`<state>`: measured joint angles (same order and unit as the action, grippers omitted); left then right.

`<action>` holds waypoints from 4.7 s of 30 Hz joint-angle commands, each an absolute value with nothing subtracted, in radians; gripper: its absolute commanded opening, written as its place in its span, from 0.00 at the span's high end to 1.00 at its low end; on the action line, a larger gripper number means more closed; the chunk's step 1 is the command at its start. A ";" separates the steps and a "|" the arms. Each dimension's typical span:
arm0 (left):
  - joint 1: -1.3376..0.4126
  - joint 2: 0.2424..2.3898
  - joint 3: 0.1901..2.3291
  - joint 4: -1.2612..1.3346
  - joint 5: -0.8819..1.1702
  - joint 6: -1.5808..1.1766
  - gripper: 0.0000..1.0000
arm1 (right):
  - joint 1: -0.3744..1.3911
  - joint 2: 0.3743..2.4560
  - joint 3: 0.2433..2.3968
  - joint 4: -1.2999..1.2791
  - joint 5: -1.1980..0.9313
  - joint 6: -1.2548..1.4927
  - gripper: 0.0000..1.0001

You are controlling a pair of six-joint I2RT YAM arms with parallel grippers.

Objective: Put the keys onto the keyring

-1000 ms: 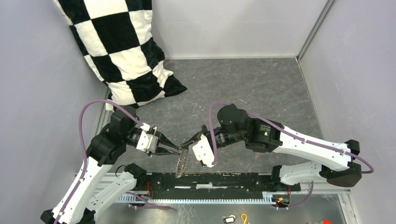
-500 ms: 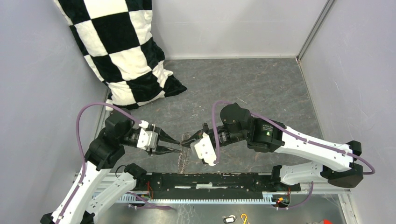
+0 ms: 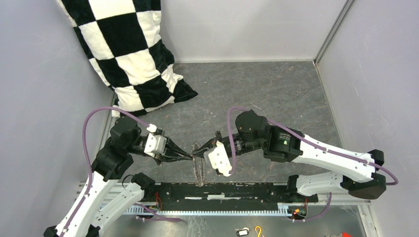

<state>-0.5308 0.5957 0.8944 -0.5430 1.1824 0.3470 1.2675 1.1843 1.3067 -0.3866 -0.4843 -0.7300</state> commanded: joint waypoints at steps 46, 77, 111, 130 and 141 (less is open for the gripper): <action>-0.546 0.663 1.009 -0.631 1.131 0.634 0.98 | 1.264 1.360 1.577 -0.522 -0.302 -0.608 0.61; -0.546 0.600 0.942 -0.439 1.081 0.428 0.98 | 1.258 1.359 1.753 -0.753 -0.348 -0.443 0.56; -0.546 0.579 0.919 -0.360 0.939 0.365 0.98 | 1.259 1.118 1.235 -0.211 -0.159 0.196 0.61; -0.547 0.566 0.902 -0.324 0.930 0.301 0.98 | 1.260 1.071 1.180 -0.168 -0.141 0.133 1.00; -0.547 0.572 0.896 -0.279 0.916 0.175 0.98 | 1.261 1.036 1.181 -0.204 -0.196 0.012 1.00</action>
<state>-0.5457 0.5743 0.8925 -0.3561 0.9329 0.2569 1.2591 1.0805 1.1793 -0.2195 -0.1619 0.0692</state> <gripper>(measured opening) 0.053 0.010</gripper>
